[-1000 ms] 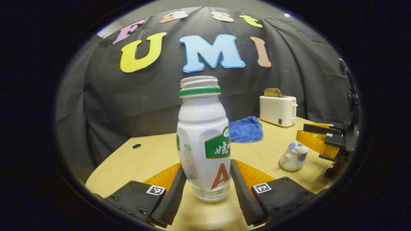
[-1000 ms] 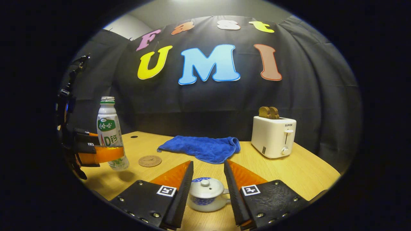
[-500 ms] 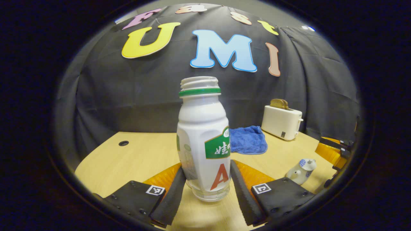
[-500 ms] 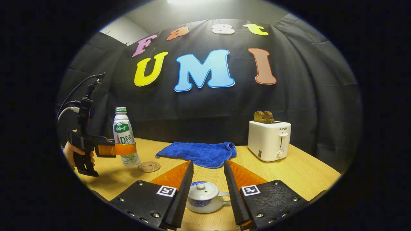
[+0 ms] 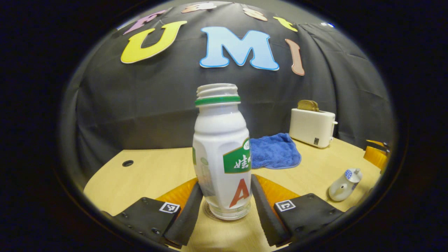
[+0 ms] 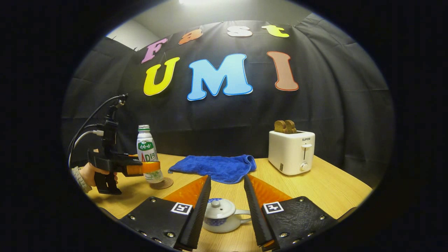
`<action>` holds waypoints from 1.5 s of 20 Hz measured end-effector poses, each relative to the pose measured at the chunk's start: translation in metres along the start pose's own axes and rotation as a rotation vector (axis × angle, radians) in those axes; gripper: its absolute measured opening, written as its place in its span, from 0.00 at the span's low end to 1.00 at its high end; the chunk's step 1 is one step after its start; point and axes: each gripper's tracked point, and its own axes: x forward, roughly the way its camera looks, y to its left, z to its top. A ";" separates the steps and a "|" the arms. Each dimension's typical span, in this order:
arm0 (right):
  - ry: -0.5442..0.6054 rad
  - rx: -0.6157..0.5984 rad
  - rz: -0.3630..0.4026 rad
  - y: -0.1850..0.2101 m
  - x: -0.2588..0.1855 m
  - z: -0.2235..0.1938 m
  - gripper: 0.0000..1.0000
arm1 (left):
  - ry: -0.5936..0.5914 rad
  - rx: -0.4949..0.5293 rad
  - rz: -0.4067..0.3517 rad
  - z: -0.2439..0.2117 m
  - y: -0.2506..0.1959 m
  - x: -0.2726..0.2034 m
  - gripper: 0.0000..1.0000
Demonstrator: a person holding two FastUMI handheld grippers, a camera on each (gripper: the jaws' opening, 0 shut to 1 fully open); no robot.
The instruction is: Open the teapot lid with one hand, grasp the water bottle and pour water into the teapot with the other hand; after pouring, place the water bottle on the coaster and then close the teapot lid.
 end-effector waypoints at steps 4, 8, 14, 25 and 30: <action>0.003 0.004 -0.002 -0.002 0.000 0.000 0.59 | 0.007 0.012 0.006 -0.007 0.001 0.009 0.91; 0.001 0.013 -0.008 -0.004 0.000 0.000 0.59 | 0.019 -0.008 0.011 -0.014 0.003 0.011 0.91; 0.001 0.024 -0.016 -0.007 0.001 0.001 0.59 | 0.016 -0.019 0.008 -0.014 0.001 0.010 0.91; -0.017 0.036 -0.008 -0.005 -0.003 0.007 0.59 | 0.017 0.004 0.014 -0.022 -0.010 -0.030 1.00; -0.042 0.047 -0.006 0.000 -0.008 0.014 0.59 | -0.007 -0.040 0.004 -0.028 -0.023 -0.066 1.00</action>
